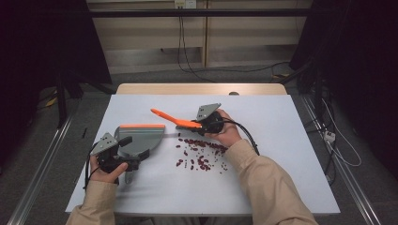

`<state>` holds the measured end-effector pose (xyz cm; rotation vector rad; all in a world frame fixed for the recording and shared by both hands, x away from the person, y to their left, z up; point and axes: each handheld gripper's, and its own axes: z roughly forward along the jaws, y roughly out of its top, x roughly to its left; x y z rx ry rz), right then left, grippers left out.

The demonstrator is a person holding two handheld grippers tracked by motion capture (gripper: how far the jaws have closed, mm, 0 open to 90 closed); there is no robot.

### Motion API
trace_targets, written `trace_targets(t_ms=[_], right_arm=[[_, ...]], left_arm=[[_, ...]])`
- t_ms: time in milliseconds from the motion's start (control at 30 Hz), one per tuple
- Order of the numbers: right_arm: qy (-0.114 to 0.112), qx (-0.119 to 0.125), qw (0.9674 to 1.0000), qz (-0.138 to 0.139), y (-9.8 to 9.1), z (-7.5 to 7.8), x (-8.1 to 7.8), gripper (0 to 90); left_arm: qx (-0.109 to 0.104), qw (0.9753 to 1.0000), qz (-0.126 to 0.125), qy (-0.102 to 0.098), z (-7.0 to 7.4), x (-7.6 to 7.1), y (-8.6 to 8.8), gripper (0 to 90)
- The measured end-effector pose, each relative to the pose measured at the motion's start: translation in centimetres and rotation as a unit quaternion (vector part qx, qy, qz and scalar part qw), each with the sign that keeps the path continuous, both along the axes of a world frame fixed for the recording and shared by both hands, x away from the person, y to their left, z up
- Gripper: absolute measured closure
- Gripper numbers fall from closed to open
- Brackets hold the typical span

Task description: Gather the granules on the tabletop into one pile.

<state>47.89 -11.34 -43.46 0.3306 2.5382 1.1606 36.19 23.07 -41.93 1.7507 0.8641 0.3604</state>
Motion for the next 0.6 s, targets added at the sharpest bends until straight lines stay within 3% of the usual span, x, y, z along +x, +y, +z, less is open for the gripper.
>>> trace_targets(t_ms=[300,600], right_arm=[[0.007,0.002,0.9996,0.028,0.0,0.1,-1.6,70.7],[0.011,0.006,0.9993,0.037,-0.3,0.1,-2.9,70.6]], left_arm=[[0.0,1.0,-0.001,0.0,0.0,0.0,-0.1,5.5],[0.0,1.0,-0.001,0.0,0.0,-0.1,-0.1,5.5]])
